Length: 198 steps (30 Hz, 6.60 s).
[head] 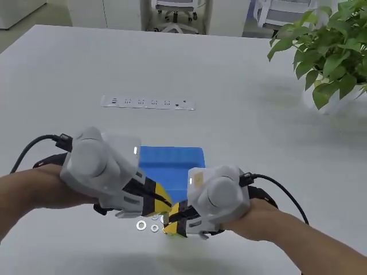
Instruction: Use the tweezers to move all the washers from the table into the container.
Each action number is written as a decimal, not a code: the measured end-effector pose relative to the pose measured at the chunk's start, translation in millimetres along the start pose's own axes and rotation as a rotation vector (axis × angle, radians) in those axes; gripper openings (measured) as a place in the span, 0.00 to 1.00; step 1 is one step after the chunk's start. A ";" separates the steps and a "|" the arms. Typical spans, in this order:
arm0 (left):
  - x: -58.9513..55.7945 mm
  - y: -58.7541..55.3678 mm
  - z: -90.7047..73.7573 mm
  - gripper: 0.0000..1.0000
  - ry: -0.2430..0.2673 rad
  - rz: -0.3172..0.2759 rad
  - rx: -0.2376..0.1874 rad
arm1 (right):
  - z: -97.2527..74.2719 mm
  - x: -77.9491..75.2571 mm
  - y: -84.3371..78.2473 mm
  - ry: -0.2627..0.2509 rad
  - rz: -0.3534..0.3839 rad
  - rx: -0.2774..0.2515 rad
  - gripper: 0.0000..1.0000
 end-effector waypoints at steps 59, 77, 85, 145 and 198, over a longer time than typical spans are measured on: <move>-6.5 -32.6 -54.1 0.82 0.286 -0.302 -0.180 | -55.7 -41.7 59.2 -0.117 -0.016 -0.066 0.08; -13.3 -36.8 -58.2 0.99 0.304 -0.341 -0.190 | -62.8 -84.2 51.1 -0.165 -0.021 -0.075 0.09; -12.5 -39.1 -59.7 0.99 0.299 -0.333 -0.182 | -55.7 -96.2 41.8 -0.162 -0.030 -0.078 0.09; 81.9 -6.6 -8.5 0.33 0.245 -0.222 -0.187 | -6.5 -103.5 -10.1 -0.037 -0.042 -0.031 0.09; 89.7 18.7 0.2 0.06 0.200 -0.105 -0.190 | -22.0 -101.7 5.6 -0.055 -0.112 -0.050 0.17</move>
Point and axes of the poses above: the centre of the closed fingertips' face, and the gripper's own axes: z roughly forward along the fingers, x roughly to its left, y roughly out of its top, the point moved 4 cm from there along -z, roughly backward along the fingers, and after that the axes turned 4 degrees about -z, right-handed, at the moved point
